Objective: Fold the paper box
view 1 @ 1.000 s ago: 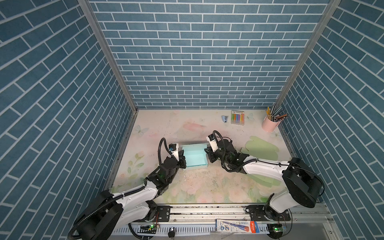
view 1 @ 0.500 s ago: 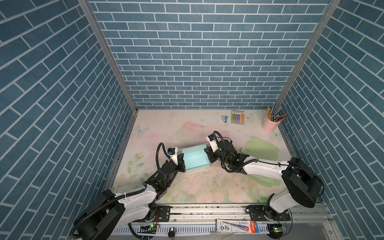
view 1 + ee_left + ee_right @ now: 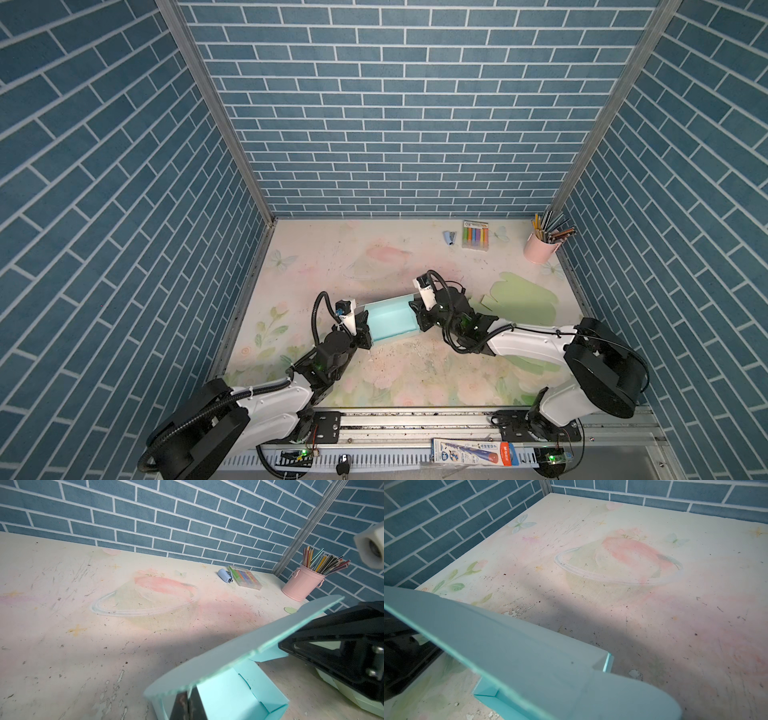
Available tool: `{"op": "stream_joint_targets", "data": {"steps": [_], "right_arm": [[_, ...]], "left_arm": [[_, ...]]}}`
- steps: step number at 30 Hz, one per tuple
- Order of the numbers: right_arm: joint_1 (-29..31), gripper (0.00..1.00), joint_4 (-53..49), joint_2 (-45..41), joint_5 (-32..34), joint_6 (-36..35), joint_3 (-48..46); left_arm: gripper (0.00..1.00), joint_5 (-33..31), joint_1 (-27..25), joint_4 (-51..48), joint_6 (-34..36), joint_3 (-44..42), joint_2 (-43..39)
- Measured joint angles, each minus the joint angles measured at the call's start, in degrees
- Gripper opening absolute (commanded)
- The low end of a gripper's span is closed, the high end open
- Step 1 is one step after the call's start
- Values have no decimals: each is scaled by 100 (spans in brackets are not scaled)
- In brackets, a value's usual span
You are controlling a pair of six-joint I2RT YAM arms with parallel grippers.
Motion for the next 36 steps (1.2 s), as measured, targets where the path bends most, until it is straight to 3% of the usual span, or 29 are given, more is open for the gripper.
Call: {"op": "stream_joint_targets", "data": {"steps": [13, 26, 36], "right_arm": [[798, 18, 190, -85, 754, 50, -302], [839, 18, 365, -90, 826, 68, -433], [839, 18, 369, -175, 894, 125, -533]], "left_arm": [[3, -590, -179, 173, -118, -352, -149], [3, -579, -219, -15, -122, -352, -339], [6, -841, -557, -262, -184, -354, -581]]}}
